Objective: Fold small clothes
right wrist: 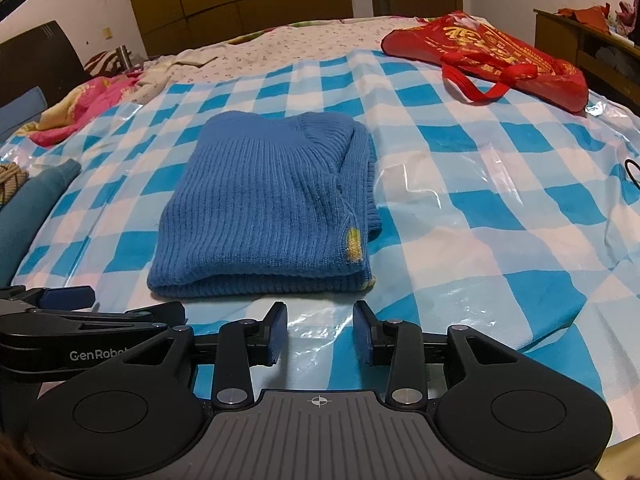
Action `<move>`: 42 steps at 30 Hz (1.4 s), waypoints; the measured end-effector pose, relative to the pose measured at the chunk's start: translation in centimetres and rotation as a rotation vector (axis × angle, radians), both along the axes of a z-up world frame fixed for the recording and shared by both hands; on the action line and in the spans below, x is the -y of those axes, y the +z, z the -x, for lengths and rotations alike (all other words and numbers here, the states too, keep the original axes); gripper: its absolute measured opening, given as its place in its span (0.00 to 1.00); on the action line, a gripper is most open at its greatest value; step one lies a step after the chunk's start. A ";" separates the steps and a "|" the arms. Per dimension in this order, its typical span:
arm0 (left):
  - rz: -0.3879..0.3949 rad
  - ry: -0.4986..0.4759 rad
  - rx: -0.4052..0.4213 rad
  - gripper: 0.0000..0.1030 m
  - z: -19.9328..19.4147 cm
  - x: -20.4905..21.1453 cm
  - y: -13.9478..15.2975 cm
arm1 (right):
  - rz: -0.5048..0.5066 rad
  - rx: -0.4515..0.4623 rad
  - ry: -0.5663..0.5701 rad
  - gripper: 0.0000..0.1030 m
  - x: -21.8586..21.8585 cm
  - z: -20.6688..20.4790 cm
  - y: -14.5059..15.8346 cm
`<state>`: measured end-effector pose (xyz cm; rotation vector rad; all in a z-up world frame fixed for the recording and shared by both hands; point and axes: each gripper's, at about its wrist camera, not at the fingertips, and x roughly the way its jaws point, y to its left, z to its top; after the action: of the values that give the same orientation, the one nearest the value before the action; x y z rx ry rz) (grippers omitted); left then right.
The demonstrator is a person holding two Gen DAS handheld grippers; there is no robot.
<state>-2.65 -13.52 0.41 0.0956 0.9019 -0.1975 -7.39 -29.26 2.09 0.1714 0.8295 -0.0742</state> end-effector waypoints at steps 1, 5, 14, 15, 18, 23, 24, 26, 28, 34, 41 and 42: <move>0.000 0.001 0.000 1.00 0.0 0.0 0.0 | -0.001 -0.001 -0.001 0.35 0.0 0.0 0.0; 0.003 -0.001 -0.004 1.00 0.0 0.0 -0.1 | -0.001 -0.001 -0.001 0.36 -0.1 0.0 0.0; 0.011 0.000 -0.005 1.00 0.1 0.2 -0.1 | -0.001 -0.004 -0.001 0.36 0.0 0.0 -0.2; 0.012 0.000 -0.006 1.00 0.1 0.3 -0.1 | -0.001 -0.005 -0.001 0.37 -0.1 0.0 -0.2; 0.011 -0.001 -0.009 1.00 0.2 0.4 -0.2 | -0.002 -0.004 -0.002 0.37 0.0 0.0 -0.2; 0.009 -0.001 -0.009 1.00 0.2 0.4 -0.2 | -0.003 -0.004 -0.003 0.37 0.0 0.1 -0.3; 0.010 -0.001 -0.009 1.00 0.2 0.4 -0.2 | -0.003 -0.004 -0.002 0.37 0.0 0.1 -0.3; 0.010 0.000 -0.009 1.00 0.3 0.4 -0.2 | -0.004 -0.003 -0.003 0.37 0.0 0.1 -0.3; 0.009 0.001 -0.008 1.00 0.3 0.4 -0.2 | -0.005 -0.002 -0.004 0.37 0.0 0.1 -0.4; 0.004 0.002 -0.002 1.00 0.4 0.4 -0.2 | -0.006 -0.002 -0.003 0.37 0.0 0.1 -0.4; -0.005 0.002 -0.001 1.00 0.4 0.6 -0.2 | -0.007 -0.002 -0.003 0.37 0.0 0.2 -0.3; -0.006 0.002 0.000 1.00 0.4 0.6 -0.2 | -0.007 -0.001 -0.003 0.37 0.0 0.2 -0.4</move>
<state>-3.04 -14.11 0.19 0.1007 0.9027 -0.1930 -7.54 -29.31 1.73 0.1797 0.8310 -0.0742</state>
